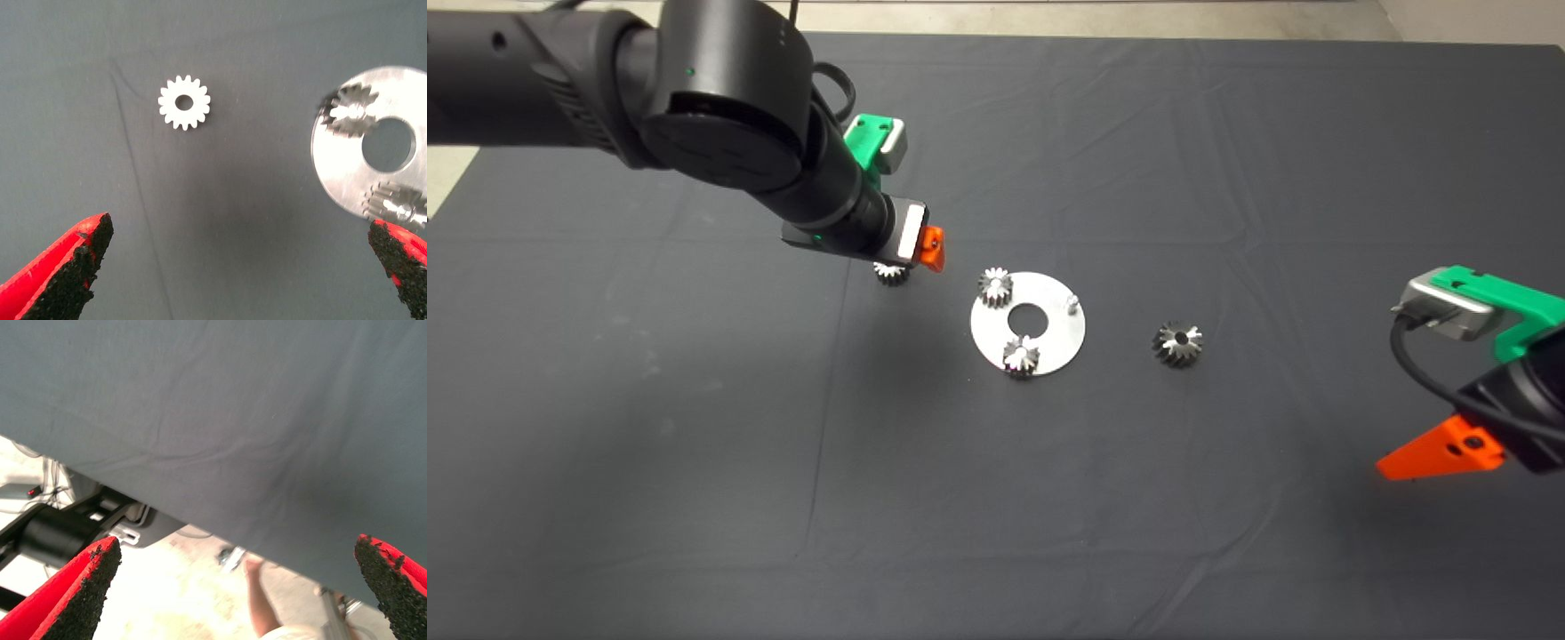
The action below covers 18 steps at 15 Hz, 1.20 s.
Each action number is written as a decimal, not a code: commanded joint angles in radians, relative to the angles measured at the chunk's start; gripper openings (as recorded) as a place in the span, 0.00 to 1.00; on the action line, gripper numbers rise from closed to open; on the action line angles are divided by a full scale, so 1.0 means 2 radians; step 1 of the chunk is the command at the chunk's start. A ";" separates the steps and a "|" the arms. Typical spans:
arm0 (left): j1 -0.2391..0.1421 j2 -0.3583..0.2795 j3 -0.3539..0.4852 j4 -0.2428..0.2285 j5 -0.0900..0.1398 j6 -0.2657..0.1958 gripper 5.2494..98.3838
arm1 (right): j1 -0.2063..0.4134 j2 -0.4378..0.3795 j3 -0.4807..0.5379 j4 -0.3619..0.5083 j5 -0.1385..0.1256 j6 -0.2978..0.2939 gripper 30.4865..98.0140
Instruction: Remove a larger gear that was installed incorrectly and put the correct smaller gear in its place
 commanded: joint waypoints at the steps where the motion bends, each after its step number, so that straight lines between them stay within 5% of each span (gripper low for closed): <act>1: 0.008 0.000 -0.005 0.013 0.003 -0.003 1.00 | 0.022 0.017 0.002 0.019 0.004 0.005 0.92; 3: 0.013 0.000 -0.006 0.027 0.003 -0.006 1.00 | 0.028 0.026 0.002 0.019 0.004 0.006 0.92; 6: 0.055 0.001 -0.052 0.062 0.003 0.000 1.00 | 0.030 0.030 0.003 0.019 0.005 0.006 0.99; 8: 0.059 0.014 -0.076 0.074 0.000 0.002 1.00 | 0.030 0.025 0.003 0.019 0.005 0.007 0.99; 10: 0.085 0.037 -0.136 0.083 0.000 0.022 1.00 | 0.030 0.025 0.003 0.019 0.004 0.007 0.99; 14: 0.090 0.047 -0.159 0.084 -0.003 0.028 1.00 | 0.031 0.024 0.003 0.019 0.003 0.007 0.99; 18: 0.094 0.049 -0.183 0.083 -0.042 0.032 1.00 | 0.031 0.024 0.003 0.019 0.003 0.007 0.99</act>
